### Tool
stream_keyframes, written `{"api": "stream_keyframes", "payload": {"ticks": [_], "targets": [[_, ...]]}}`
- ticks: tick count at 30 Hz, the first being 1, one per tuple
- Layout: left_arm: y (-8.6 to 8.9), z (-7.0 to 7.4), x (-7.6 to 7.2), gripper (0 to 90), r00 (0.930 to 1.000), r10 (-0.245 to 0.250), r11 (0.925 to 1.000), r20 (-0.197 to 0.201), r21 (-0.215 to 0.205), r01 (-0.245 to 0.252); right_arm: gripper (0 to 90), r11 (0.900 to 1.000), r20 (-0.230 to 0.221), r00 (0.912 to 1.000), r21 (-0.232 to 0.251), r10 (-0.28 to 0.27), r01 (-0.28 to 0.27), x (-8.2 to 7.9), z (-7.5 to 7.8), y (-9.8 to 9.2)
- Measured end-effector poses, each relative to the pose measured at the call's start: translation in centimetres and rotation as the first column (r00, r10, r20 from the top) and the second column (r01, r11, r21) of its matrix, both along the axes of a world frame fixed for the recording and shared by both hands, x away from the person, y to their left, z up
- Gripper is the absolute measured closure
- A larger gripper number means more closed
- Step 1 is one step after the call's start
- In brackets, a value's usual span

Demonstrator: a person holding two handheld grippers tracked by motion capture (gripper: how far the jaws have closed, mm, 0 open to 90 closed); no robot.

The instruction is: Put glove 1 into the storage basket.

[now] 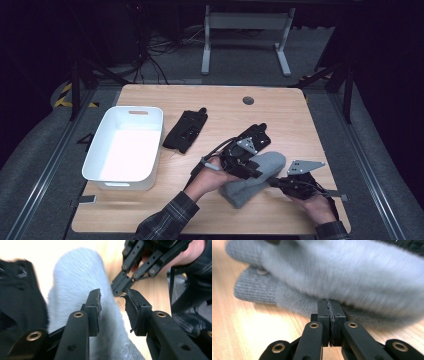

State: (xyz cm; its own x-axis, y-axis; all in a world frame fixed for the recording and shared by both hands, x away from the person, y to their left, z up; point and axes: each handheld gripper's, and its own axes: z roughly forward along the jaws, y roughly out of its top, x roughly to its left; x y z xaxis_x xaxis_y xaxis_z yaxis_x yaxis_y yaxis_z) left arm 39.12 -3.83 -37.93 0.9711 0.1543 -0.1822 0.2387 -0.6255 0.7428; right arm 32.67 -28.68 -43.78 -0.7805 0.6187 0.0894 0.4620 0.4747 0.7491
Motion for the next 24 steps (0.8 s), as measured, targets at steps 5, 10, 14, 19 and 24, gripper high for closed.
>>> {"api": "stream_keyframes", "payload": {"ticks": [5, 10, 14, 19, 24], "targets": [[3.1, 0.4, 1.0, 69.1, 0.9964, 0.084, 0.9965, 0.011, -0.008, -0.084, 89.8, 1.0, -0.021, 0.9997, 0.016, 0.009, -0.008, -0.5, 0.1, -0.5], [5.7, -0.7, 1.6, 89.5, 0.987, 0.161, 0.9867, 0.004, 0.021, -0.161, 90.0, 0.997, -0.028, 0.9973, 0.05, 0.068, -0.067, -1.2, 0.4, 0.7], [7.5, -2.6, 1.8, 89.8, 0.9761, 0.217, 0.9744, -0.013, 0.063, -0.216, 90.0, 0.991, -0.036, 0.992, 0.064, 0.121, -0.118, -1.5, 0.5, 2.4], [8.6, -4.5, 1.7, 89.9, 0.9695, 0.239, 0.9677, -0.054, 0.096, -0.233, 90.0, 0.981, -0.039, 0.9823, 0.07, 0.183, -0.18, -1.6, 0.5, 4.7], [8.5, -5.4, 1.6, 89.9, 0.971, 0.225, 0.9702, -0.081, 0.111, -0.215, 90.0, 0.973, -0.046, 0.9732, 0.059, 0.225, -0.222, -1.4, 0.3, 6.4]]}}
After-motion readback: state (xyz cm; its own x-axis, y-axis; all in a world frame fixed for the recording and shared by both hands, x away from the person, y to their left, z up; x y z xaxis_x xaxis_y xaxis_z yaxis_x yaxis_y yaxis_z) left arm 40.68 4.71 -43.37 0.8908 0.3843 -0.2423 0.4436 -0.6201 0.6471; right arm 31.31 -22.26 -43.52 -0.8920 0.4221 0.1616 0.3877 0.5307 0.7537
